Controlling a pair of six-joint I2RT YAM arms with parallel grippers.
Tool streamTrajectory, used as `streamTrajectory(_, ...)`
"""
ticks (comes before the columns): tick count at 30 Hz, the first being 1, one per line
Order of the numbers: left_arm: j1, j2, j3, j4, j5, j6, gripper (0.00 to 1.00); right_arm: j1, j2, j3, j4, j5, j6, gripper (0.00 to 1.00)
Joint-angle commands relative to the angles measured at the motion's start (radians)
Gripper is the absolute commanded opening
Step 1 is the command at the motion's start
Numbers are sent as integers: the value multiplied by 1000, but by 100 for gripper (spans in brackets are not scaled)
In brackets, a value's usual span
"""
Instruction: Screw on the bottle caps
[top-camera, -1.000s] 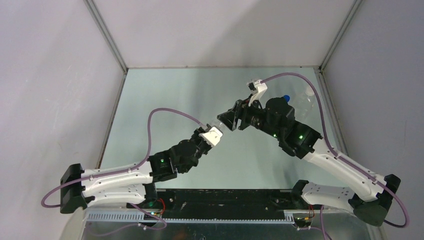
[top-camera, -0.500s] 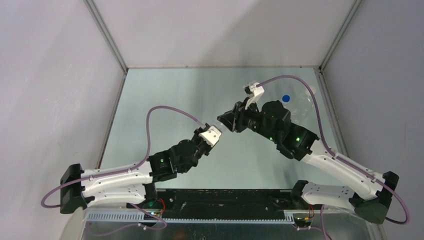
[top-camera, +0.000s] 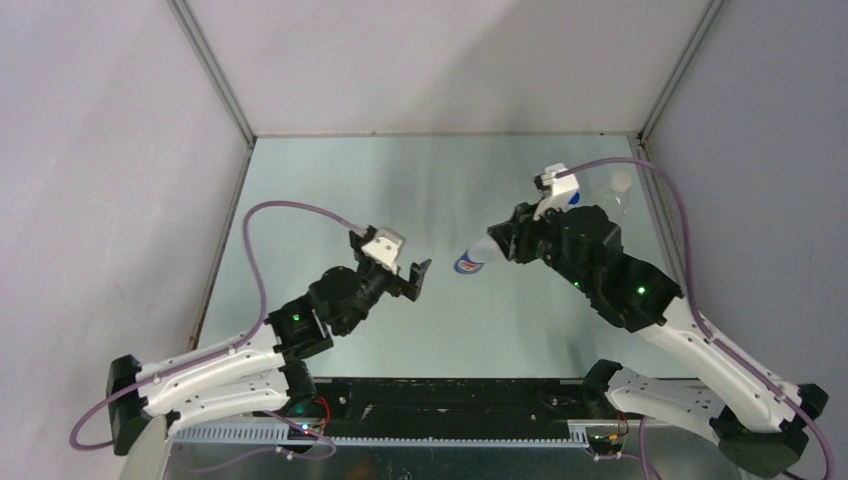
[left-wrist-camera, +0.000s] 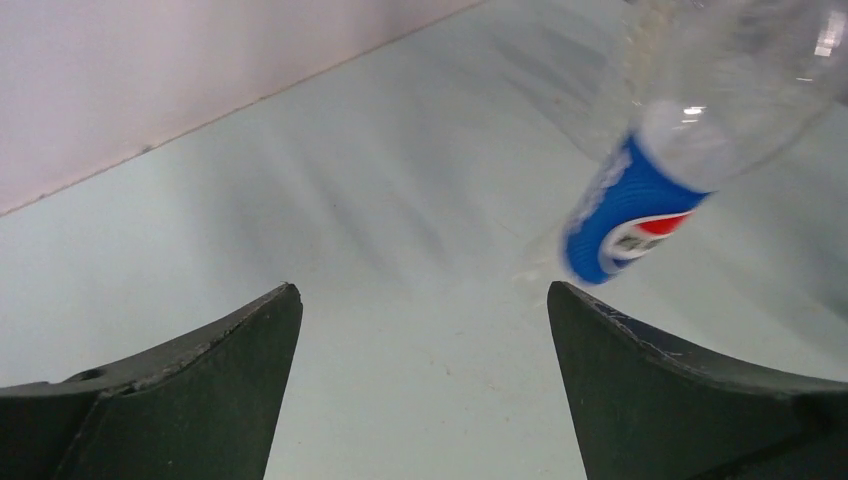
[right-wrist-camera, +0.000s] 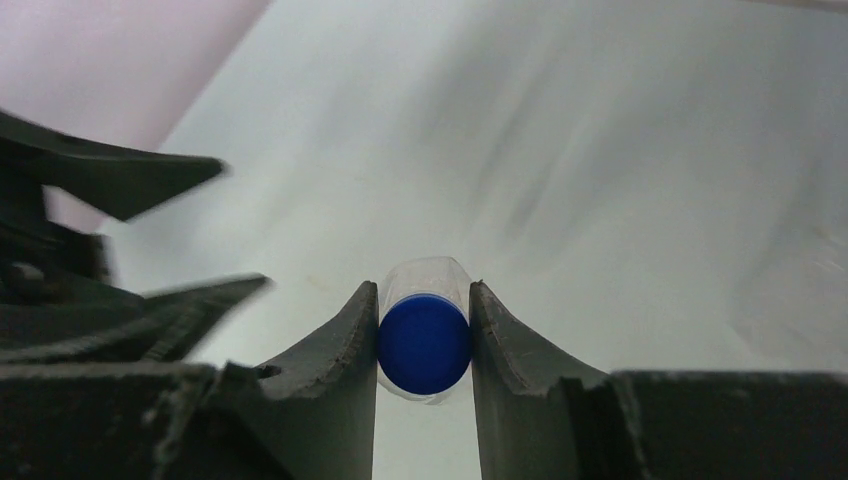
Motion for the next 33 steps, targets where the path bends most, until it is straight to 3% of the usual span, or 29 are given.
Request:
streamTrajectory(1, 82, -102, 7, -77, 19, -62, 100, -82, -69, 21, -180, 139, -38, 0)
streamTrajectory(9, 350, -292, 26, -255, -45, -63, 100, -272, -136, 11, -376, 285, -106, 0)
streamTrajectory(14, 513, -360, -7, -231, -46, -59, 100, -434, -162, -37, -325, 321, -149, 0)
streamTrajectory(22, 548, -379, -96, -124, -34, -63, 99, -731, -171, -195, -96, 141, -155, 0)
streamTrajectory(33, 548, -390, -120, -94, -24, -42, 98, -793, -84, -208, -10, 34, -173, 0)
